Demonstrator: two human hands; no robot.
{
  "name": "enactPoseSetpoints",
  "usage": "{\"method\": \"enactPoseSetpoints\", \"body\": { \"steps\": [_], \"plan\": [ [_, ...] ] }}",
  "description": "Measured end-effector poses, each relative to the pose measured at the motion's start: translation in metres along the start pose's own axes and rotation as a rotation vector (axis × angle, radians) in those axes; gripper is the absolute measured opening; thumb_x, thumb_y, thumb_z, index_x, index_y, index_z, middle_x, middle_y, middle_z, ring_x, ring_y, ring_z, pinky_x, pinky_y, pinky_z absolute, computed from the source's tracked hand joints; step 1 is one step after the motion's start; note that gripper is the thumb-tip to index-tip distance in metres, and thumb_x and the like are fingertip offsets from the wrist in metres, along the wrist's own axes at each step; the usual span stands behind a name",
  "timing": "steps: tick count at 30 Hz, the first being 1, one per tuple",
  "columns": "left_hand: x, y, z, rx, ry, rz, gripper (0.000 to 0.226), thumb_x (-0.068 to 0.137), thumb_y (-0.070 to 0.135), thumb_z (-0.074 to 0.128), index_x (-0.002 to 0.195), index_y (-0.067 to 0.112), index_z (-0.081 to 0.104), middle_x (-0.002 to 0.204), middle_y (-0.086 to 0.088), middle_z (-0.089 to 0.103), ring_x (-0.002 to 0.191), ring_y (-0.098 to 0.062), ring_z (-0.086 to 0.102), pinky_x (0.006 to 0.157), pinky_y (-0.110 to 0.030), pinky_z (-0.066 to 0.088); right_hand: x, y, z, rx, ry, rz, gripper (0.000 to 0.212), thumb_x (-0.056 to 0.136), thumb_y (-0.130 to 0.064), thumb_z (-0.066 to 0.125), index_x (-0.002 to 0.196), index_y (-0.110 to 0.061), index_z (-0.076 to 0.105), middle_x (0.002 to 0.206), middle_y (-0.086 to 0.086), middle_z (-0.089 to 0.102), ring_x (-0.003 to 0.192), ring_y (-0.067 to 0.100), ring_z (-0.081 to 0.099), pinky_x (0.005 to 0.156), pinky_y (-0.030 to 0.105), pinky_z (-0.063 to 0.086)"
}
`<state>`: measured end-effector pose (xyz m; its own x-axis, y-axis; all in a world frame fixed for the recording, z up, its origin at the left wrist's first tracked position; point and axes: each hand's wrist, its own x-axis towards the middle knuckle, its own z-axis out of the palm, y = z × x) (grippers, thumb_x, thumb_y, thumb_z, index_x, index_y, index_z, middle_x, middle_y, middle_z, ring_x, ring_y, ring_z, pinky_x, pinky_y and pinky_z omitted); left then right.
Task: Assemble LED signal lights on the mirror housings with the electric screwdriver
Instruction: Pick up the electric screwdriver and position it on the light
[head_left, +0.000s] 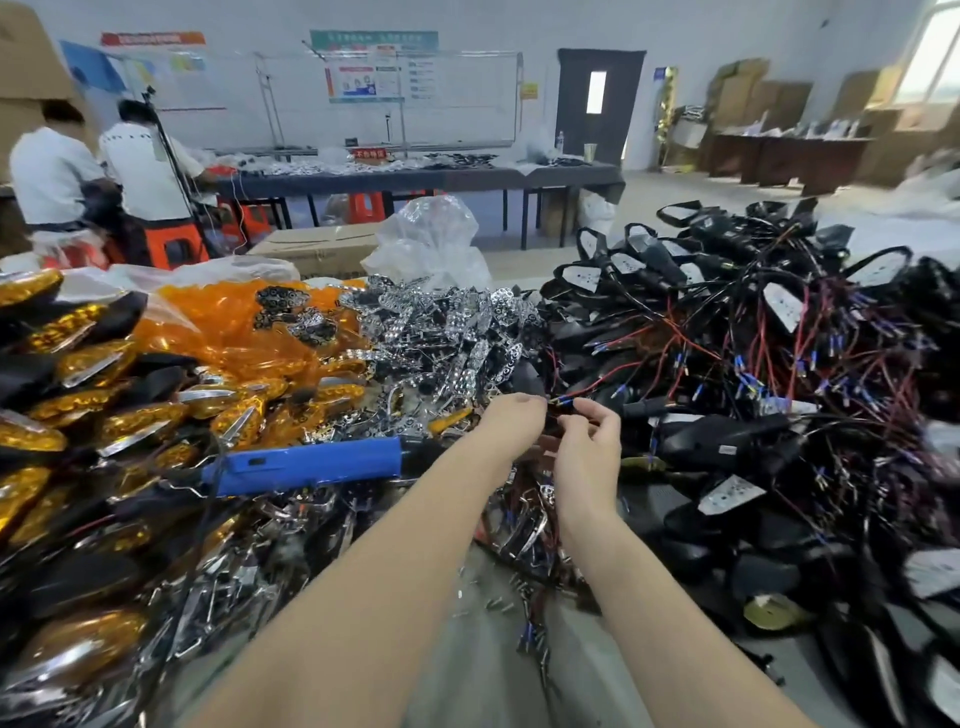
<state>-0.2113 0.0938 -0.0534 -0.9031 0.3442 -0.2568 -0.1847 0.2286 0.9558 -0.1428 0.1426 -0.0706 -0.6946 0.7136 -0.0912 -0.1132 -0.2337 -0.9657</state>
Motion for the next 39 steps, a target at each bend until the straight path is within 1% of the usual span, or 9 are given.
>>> {"method": "enactPoseSetpoints", "body": {
  "steps": [4,7,11,15,19,25,31,36,39],
  "plan": [
    [0.003,0.006,0.012,-0.095,0.031,-0.07,0.024,0.096,0.007,0.046,0.082,0.013,0.065,0.061,-0.004,0.055,0.034,-0.01,0.051,0.041,-0.016,0.04,0.004,-0.001,-0.01,-0.013,-0.009,-0.028,0.022,0.102,-0.011,0.045,0.106,-0.03,0.053,0.104,0.002,0.065,0.087,0.021,0.064,0.076,0.038,0.052],
    [0.0,0.01,0.018,-0.145,0.043,-0.093,0.024,0.093,-0.002,0.051,0.075,0.012,0.06,0.05,-0.003,0.053,0.036,-0.012,0.05,0.039,-0.014,0.037,0.004,-0.001,-0.013,-0.004,-0.024,-0.018,0.021,0.102,-0.01,0.043,0.109,-0.028,0.053,0.108,0.008,0.068,0.089,0.028,0.066,0.078,0.046,0.053],
    [-0.004,0.027,0.025,-0.336,0.184,-0.04,0.033,0.094,-0.002,0.058,0.118,0.017,0.045,0.07,-0.007,0.056,0.055,-0.015,0.049,0.046,-0.023,0.041,0.001,0.001,-0.017,0.023,-0.027,-0.027,0.022,0.102,-0.009,0.042,0.109,-0.027,0.053,0.097,0.006,0.067,0.072,0.02,0.058,0.051,0.024,0.048],
    [-0.013,0.054,0.024,-0.371,0.263,0.207,0.045,0.097,0.0,0.055,0.139,0.008,0.041,0.091,-0.005,0.065,0.073,-0.011,0.059,0.068,-0.024,0.051,-0.003,0.0,-0.021,0.024,-0.029,-0.069,0.022,0.103,-0.01,0.041,0.106,-0.028,0.055,0.088,-0.003,0.064,0.064,0.01,0.058,0.047,0.017,0.045],
    [-0.039,0.09,0.01,-0.399,0.243,0.456,0.032,0.101,-0.001,0.049,0.13,0.01,0.048,0.102,-0.007,0.067,0.071,-0.006,0.059,0.057,-0.013,0.049,-0.011,-0.005,-0.017,0.048,-0.032,-0.121,0.024,0.103,-0.008,0.039,0.105,-0.025,0.056,0.102,0.001,0.066,0.061,0.004,0.06,0.054,0.02,0.047],
    [-0.067,0.129,-0.028,-0.462,0.199,0.658,0.036,0.1,-0.005,0.044,0.101,0.026,0.063,0.082,0.003,0.064,0.058,-0.001,0.055,0.058,-0.017,0.048,-0.037,-0.018,-0.009,0.082,-0.033,-0.331,0.027,0.101,-0.012,0.038,0.096,-0.03,0.058,0.08,-0.013,0.064,0.063,0.016,0.056,0.053,0.024,0.042],
    [-0.086,0.157,-0.076,-0.524,0.104,0.651,0.031,0.1,-0.007,0.042,0.105,0.014,0.065,0.075,0.001,0.06,0.053,-0.004,0.049,0.046,-0.019,0.041,-0.061,-0.066,0.002,0.205,-0.105,-0.538,0.022,0.095,-0.019,0.04,0.099,-0.028,0.059,0.079,-0.013,0.063,0.063,0.013,0.054,0.054,0.018,0.041],
    [-0.108,0.152,-0.103,-0.215,-0.152,0.441,0.027,0.099,-0.006,0.041,0.113,0.003,0.063,0.08,0.0,0.058,0.055,-0.003,0.049,0.043,-0.017,0.038,-0.052,-0.103,0.02,0.265,-0.315,-0.391,0.035,0.094,-0.042,0.05,0.129,-0.038,0.052,0.12,-0.002,0.065,0.095,0.007,0.07,0.076,0.019,0.052],
    [-0.114,0.125,-0.104,-0.07,-0.303,0.28,0.028,0.099,-0.007,0.041,0.114,0.004,0.063,0.077,0.001,0.06,0.055,-0.002,0.048,0.043,-0.014,0.037,-0.049,-0.104,0.031,0.315,-0.387,-0.278,0.053,0.094,-0.049,0.055,0.141,-0.026,0.048,0.127,-0.004,0.068,0.107,0.013,0.07,0.087,0.029,0.053]
  ]
}}
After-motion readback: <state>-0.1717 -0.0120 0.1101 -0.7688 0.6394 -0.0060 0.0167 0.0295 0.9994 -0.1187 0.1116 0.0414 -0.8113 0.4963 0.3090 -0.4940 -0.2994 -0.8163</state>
